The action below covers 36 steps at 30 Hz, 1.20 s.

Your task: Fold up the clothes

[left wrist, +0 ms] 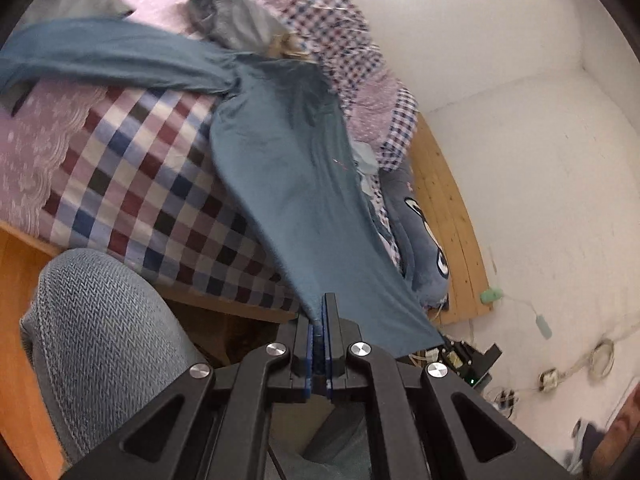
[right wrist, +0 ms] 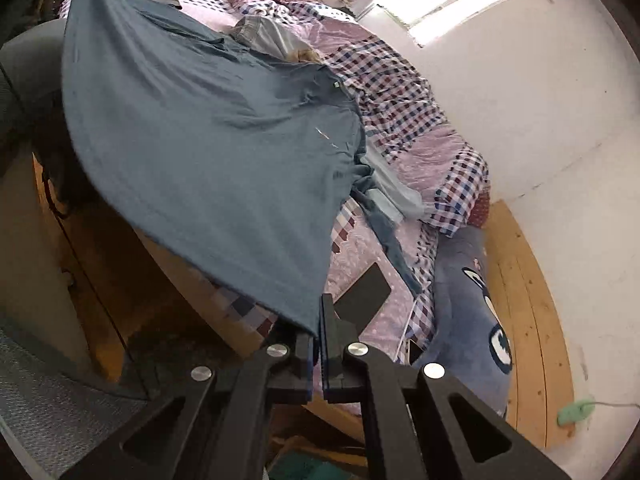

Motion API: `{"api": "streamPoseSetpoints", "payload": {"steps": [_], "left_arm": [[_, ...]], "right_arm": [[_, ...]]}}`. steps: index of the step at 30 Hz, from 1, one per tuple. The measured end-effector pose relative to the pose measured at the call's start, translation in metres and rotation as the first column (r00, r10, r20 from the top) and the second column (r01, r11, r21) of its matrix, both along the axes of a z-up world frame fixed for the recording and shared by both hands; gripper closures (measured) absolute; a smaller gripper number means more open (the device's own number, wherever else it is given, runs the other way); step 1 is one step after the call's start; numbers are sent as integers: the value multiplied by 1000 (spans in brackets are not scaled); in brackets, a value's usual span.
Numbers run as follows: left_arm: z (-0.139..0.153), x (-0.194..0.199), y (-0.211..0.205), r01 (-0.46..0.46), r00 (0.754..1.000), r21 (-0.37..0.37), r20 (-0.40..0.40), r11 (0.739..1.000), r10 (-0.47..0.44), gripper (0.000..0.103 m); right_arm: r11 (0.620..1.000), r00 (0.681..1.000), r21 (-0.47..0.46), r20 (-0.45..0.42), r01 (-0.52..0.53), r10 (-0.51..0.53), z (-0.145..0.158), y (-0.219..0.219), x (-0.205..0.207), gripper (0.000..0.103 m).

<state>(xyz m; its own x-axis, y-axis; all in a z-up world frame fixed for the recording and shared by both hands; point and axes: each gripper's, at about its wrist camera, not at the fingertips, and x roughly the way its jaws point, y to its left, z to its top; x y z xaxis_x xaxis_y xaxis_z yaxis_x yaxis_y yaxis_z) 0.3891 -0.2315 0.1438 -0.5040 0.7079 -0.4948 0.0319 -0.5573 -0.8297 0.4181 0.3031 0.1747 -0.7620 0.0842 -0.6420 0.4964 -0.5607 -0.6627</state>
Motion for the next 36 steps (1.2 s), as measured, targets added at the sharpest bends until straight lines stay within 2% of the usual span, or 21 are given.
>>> {"api": "streamPoseSetpoints", "payload": {"steps": [8,16,20,25,27,28,30,32,33,35,36], "left_arm": [[-14,-65,-10,-59,996,27,74,998,57,101],[-21,-149,-20,-124,986,-2,109,992,124,101],[-43,-207,-18,-141,976,-57,162,988,149,101],[-87,-277,-15,-177,949,-137,239,975,206,101],[-102,-294,-12,-185,944,-149,248,972,217,100],[-109,-302,-11,-184,943,-156,252,971,219,99],[-121,-315,-7,-157,942,-174,269,972,200,84],[-122,-315,-6,-152,950,-179,243,972,194,78],[-117,-311,-6,-162,957,-187,211,969,200,74],[-101,-294,-12,-203,965,-214,121,955,233,42],[-94,-285,-17,-228,965,-213,77,950,249,37]], "right_arm": [[1000,999,1,37,-23,23,-8,-1,-65,103],[1000,996,-1,89,17,-16,-31,9,-183,103],[1000,988,1,152,30,-30,-57,9,-248,103],[997,969,27,233,74,-79,-104,7,-319,103],[988,942,16,298,155,-153,-126,13,-349,103],[982,929,2,324,191,-181,-135,16,-358,96],[968,910,-14,344,251,-231,-146,21,-370,81],[950,907,-28,309,310,-286,-148,29,-375,52],[941,908,-42,280,336,-312,-145,34,-375,48],[909,896,-95,238,405,-375,-137,47,-375,39],[884,883,-135,225,447,-412,-131,56,-374,38]]}}
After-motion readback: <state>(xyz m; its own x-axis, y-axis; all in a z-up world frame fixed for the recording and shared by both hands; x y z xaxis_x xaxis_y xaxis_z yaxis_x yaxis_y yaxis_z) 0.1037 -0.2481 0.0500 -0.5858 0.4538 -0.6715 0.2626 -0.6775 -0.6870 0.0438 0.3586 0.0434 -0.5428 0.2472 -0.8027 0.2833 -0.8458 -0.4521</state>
